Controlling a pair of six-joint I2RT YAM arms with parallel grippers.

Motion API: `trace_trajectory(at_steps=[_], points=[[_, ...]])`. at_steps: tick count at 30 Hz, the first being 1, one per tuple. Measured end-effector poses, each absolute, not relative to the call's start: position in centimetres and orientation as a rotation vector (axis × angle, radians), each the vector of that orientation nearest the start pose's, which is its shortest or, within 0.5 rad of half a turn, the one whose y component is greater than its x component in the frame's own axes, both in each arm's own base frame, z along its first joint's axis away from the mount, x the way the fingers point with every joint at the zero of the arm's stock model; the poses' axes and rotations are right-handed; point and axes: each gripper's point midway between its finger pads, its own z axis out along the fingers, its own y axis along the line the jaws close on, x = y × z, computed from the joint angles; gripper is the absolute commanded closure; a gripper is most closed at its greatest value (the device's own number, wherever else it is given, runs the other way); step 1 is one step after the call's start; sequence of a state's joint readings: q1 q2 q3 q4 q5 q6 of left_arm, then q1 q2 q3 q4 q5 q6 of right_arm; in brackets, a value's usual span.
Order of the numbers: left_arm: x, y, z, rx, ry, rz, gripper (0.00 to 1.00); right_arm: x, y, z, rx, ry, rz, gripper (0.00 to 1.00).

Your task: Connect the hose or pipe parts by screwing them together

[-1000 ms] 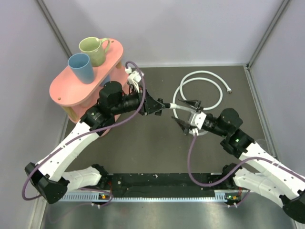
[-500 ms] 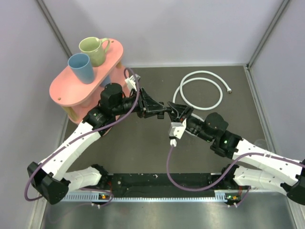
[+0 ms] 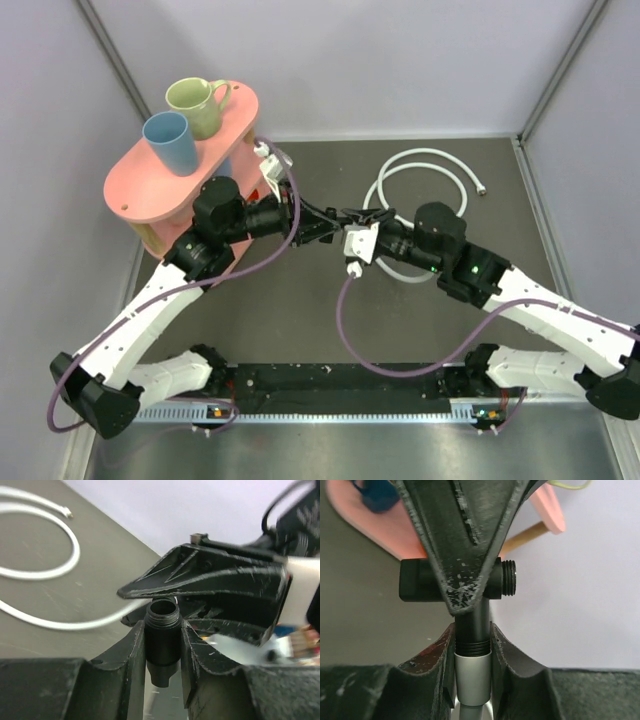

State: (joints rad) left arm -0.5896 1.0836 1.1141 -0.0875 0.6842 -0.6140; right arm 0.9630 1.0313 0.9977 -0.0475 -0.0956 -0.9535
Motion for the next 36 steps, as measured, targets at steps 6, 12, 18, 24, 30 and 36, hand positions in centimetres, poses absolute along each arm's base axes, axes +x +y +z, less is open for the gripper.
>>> trace_trajectory(at_steps=[6, 12, 18, 24, 30, 36], points=[[19.2, -28.0, 35.3, 0.962, 1.381, -1.088, 1.00, 21.7, 31.8, 32.6, -1.522, 0.994, 0.355, 1.00], [18.5, -28.2, 33.9, 1.255, 1.122, -0.819, 1.00, 20.2, 32.0, 30.5, -1.615, 1.128, 0.644, 1.00], [18.1, -28.3, 32.6, 1.433, 0.997, -0.698, 1.00, 19.0, 31.7, 28.9, -1.639, 1.245, 0.805, 0.73], [18.4, -28.5, 31.9, 1.347, 1.079, -0.735, 1.00, 19.9, 31.7, 29.9, -1.575, 1.259, 0.761, 0.30], [19.4, -28.2, 32.0, 1.084, 1.347, -0.881, 1.00, 20.0, 29.2, 32.3, -1.455, 1.186, 0.612, 0.19], [20.3, -27.8, 33.4, 0.684, 1.660, -1.079, 1.00, 20.1, 26.0, 32.0, -1.366, 1.069, 0.410, 0.18]])
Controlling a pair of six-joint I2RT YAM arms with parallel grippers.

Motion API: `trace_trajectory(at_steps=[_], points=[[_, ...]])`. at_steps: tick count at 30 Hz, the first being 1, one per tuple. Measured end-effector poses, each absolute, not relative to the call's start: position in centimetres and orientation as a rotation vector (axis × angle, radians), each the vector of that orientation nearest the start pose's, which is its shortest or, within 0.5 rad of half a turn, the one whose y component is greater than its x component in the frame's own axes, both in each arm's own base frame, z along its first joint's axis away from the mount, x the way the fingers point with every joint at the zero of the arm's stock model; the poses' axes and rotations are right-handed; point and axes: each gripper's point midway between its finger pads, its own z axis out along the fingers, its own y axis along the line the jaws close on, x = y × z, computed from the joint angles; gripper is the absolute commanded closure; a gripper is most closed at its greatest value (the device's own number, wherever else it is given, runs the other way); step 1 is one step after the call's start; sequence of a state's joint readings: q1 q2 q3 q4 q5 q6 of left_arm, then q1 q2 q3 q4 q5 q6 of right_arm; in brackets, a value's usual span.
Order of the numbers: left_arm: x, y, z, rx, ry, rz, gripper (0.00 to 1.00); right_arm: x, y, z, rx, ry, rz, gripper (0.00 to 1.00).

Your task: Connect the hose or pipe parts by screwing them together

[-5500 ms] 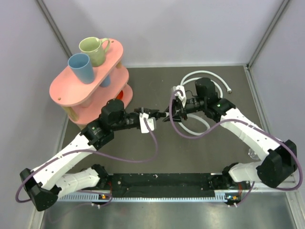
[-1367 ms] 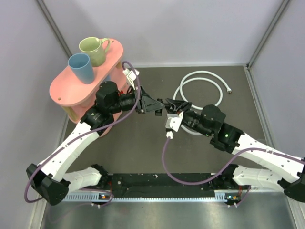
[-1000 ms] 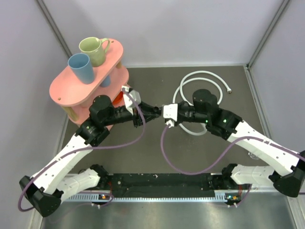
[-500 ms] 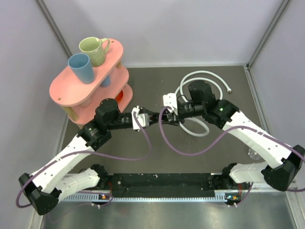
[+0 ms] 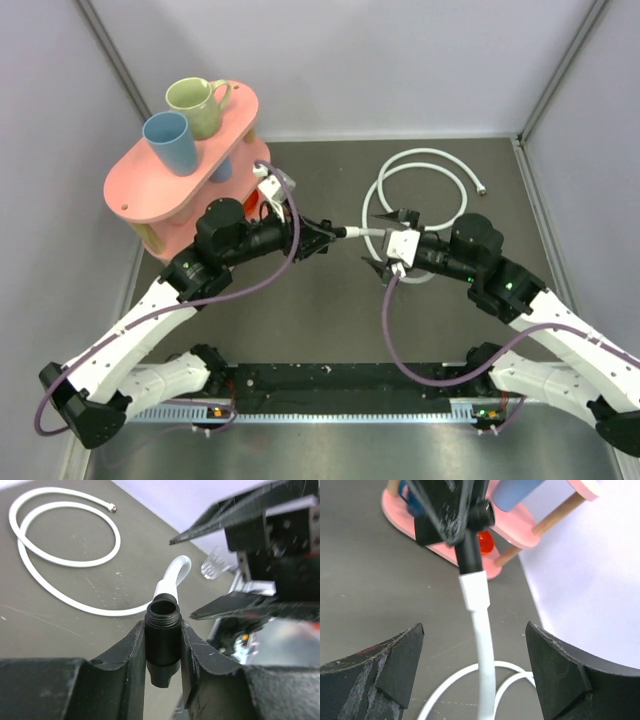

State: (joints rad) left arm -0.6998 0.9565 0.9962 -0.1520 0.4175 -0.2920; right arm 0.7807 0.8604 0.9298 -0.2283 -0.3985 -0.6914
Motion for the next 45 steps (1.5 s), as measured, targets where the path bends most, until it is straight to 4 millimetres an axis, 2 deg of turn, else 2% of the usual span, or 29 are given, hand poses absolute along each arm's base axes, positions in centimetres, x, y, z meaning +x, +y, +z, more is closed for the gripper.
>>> trace_trajectory(at_steps=[3, 6, 9, 11, 12, 13, 15, 16, 19, 21, 22, 23, 25, 26, 29, 30, 31, 34, 38, 41, 42, 45], points=[[20.3, -27.6, 34.5, 0.514, 1.750, -1.177, 1.00, 20.6, 25.7, 31.5, -1.352, 1.043, 0.333, 0.18], [20.0, -27.6, 35.4, 0.356, 1.829, -1.292, 1.00, 20.7, 26.4, 31.6, -1.346, 0.982, 0.267, 0.20], [19.7, -28.0, 35.8, 0.229, 1.899, -1.396, 1.00, 20.7, 27.2, 32.4, -1.335, 0.913, 0.206, 0.23], [19.4, -28.5, 35.8, 0.148, 1.953, -1.488, 1.00, 21.0, 27.9, 33.2, -1.318, 0.870, 0.164, 0.29], [19.2, -28.9, 35.7, 0.114, 1.971, -1.541, 1.00, 21.1, 28.2, 33.6, -1.310, 0.851, 0.141, 0.32], [19.0, -29.2, 35.7, 0.082, 1.986, -1.597, 1.00, 21.4, 28.5, 33.9, -1.303, 0.835, 0.117, 0.44], [18.6, -29.8, 35.3, 0.028, 2.029, -1.683, 1.00, 21.7, 29.2, 34.2, -1.297, 0.807, 0.074, 0.61], [18.5, -30.0, 35.0, -0.001, 2.053, -1.709, 1.00, 21.8, 29.5, 34.3, -1.297, 0.798, 0.060, 0.75], [19.0, -30.1, 35.3, -0.074, 2.059, -1.744, 1.00, 21.9, 30.2, 33.3, -1.322, 0.800, 0.034, 0.85], [19.1, -29.9, 35.3, -0.097, 2.062, -1.740, 1.00, 22.1, 30.3, 33.3, -1.319, 0.802, 0.028, 0.80], [19.1, -29.9, 35.2, -0.100, 2.064, -1.738, 1.00, 22.1, 30.3, 33.3, -1.319, 0.804, 0.026, 0.66], [19.1, -29.8, 35.2, -0.104, 2.067, -1.733, 1.00, 22.2, 30.3, 33.2, -1.321, 0.808, 0.027, 0.57], [19.1, -29.7, 35.1, -0.113, 2.077, -1.727, 1.00, 22.4, 30.5, 33.1, -1.317, 0.827, 0.028, 0.41], [19.1, -29.6, 35.1, -0.117, 2.079, -1.722, 1.00, 22.6, 30.6, 33.1, -1.314, 0.838, 0.028, 0.38], [19.1, -29.3, 35.3, -0.124, 2.078, -1.704, 1.00, 22.8, 30.6, 33.2, -1.308, 0.862, 0.029, 0.37], [19.0, -29.2, 35.3, -0.125, 2.079, -1.699, 1.00, 22.8, 30.5, 33.2, -1.306, 0.866, 0.033, 0.41], [19.0, -29.1, 35.3, -0.126, 2.081, -1.693, 1.00, 22.7, 30.5, 33.2, -1.306, 0.872, 0.037, 0.50], [18.8, -28.8, 35.1, -0.116, 2.089, -1.667, 1.00, 22.6, 30.3, 33.1, -1.306, 0.883, 0.046, 0.62], [18.8, -28.6, 35.0, -0.104, 2.086, -1.650, 1.00, 22.4, 30.2, 32.5, -1.320, 0.903, 0.063, 0.70], [18.9, -28.5, 35.0, -0.102, 2.081, -1.640, 1.00, 22.3, 30.2, 32.1, -1.332, 0.914, 0.071, 0.80], [18.9, -28.5, 35.0, -0.098, 2.081, -1.637, 1.00, 22.3, 30.2, 32.1, -1.334, 0.914, 0.070, 0.80], [18.9, -28.4, 35.0, -0.078, 2.078, -1.617, 1.00, 22.2, 30.3, 32.0, -1.334, 0.915, 0.076, 0.54]])
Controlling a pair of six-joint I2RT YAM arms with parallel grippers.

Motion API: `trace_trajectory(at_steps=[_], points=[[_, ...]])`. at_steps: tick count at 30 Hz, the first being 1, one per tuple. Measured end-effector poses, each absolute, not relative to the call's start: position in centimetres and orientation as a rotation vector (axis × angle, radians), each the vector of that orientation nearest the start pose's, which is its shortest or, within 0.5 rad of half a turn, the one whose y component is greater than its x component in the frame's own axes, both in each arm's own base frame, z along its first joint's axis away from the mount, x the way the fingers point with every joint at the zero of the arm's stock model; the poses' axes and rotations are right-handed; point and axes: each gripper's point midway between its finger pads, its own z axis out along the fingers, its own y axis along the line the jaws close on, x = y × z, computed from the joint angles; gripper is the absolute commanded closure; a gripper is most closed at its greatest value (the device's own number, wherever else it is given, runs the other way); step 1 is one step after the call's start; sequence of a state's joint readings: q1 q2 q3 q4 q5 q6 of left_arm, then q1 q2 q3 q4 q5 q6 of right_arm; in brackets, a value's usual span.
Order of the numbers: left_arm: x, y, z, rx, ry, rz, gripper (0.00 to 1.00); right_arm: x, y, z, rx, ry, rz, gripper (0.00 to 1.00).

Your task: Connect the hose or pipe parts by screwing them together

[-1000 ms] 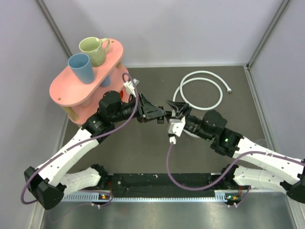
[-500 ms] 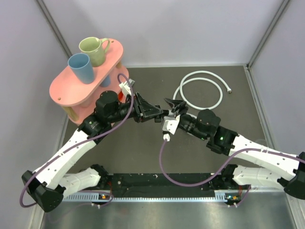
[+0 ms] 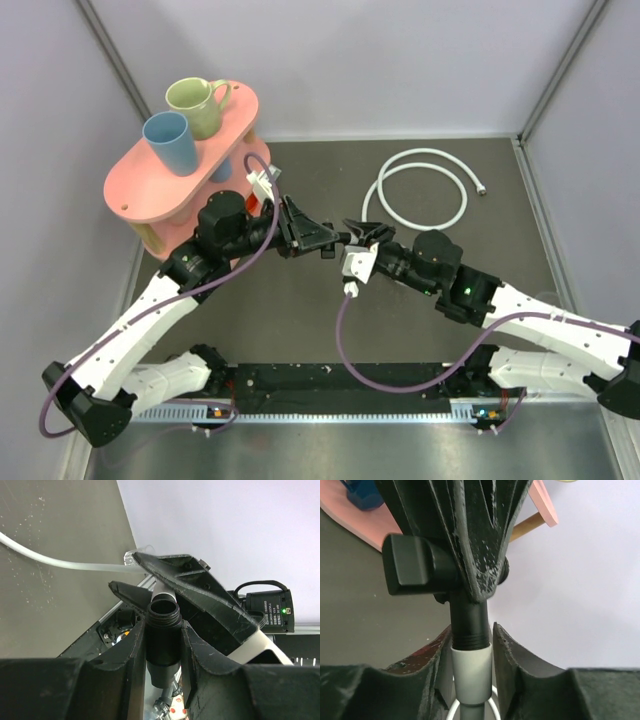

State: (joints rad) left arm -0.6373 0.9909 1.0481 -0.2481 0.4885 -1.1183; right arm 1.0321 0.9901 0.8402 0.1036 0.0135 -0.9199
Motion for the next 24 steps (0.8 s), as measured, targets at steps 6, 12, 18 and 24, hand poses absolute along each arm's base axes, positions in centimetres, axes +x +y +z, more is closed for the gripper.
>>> trace_trajectory(at_steps=[6, 12, 18, 24], points=[[18.8, -27.9, 35.3, -0.054, 2.069, -1.590, 1.00, 22.5, 29.6, 32.0, -1.326, 0.938, 0.065, 0.79], [18.6, -27.9, 35.7, -0.030, 2.056, -1.598, 1.00, 21.9, 29.3, 32.2, -1.333, 0.931, 0.087, 1.00], [18.1, -28.3, 36.2, 0.233, 1.950, -1.567, 1.00, 21.6, 29.3, 32.7, -1.354, 0.927, 0.174, 1.00], [16.9, -28.3, 36.5, 0.839, 1.500, -1.295, 1.00, 20.0, 29.4, 33.2, -1.431, 0.954, 0.418, 1.00]])
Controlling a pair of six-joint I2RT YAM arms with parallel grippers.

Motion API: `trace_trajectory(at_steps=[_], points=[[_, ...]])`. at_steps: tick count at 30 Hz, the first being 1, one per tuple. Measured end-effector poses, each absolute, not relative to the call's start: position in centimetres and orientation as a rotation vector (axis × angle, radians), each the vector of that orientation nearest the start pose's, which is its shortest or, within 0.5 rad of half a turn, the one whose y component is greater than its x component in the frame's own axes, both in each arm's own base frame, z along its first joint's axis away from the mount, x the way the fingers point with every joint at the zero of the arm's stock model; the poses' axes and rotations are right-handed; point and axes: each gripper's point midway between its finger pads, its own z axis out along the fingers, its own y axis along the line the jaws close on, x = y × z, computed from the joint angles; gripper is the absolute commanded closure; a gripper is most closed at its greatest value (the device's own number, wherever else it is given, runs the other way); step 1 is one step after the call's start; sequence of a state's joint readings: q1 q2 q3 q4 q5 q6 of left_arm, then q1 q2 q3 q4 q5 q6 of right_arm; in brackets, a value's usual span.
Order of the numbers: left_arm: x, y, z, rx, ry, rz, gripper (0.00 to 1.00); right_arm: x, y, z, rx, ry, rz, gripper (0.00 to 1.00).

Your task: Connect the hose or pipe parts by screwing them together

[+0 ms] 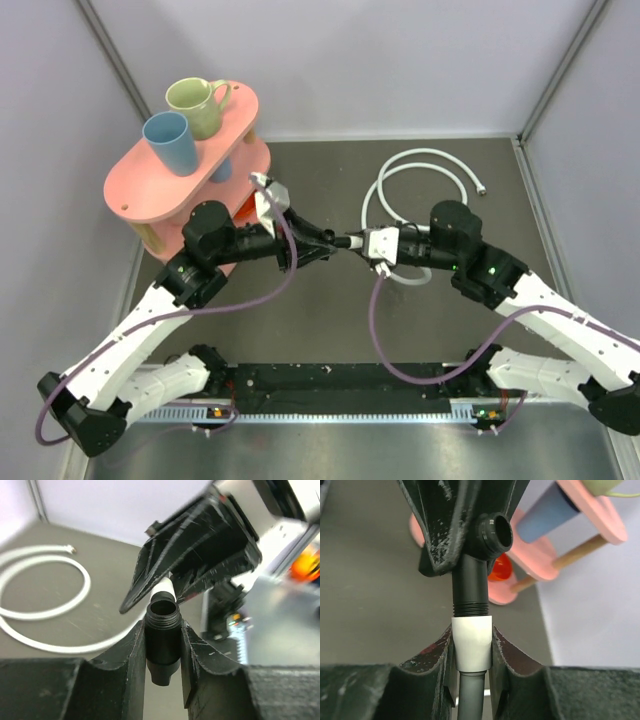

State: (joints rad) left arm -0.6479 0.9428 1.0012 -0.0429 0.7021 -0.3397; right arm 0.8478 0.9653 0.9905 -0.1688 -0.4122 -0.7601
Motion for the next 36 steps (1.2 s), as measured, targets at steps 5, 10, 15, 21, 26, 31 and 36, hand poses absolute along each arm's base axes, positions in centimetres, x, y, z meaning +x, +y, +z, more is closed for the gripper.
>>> trace_trajectory(at_steps=[5, 10, 15, 21, 26, 31, 36], points=[[16.2, -28.2, 36.0, 1.173, 1.144, -1.014, 1.00, 19.1, 29.7, 32.1, -1.521, 1.040, 0.573, 1.00], [16.2, -28.7, 35.4, 1.364, 0.902, -0.780, 1.00, 18.6, 29.2, 31.2, -1.545, 1.128, 0.729, 1.00], [16.8, -28.8, 34.0, 1.423, 0.847, -0.671, 1.00, 18.6, 29.0, 29.8, -1.535, 1.222, 0.809, 0.58], [18.2, -28.6, 32.4, 1.226, 1.143, -0.795, 1.00, 21.1, 27.2, 30.3, -1.391, 1.248, 0.653, 0.25], [20.1, -28.7, 33.9, 0.929, 1.477, -0.937, 1.00, 20.9, 24.9, 30.6, -1.318, 1.148, 0.506, 0.20], [20.5, -28.9, 38.2, 0.581, 1.690, -1.134, 1.00, 22.1, 23.8, 31.0, -1.263, 1.037, 0.342, 0.22], [19.4, -28.9, 38.9, 0.340, 1.846, -1.318, 1.00, 22.5, 24.4, 32.2, -1.248, 0.932, 0.223, 0.23]])
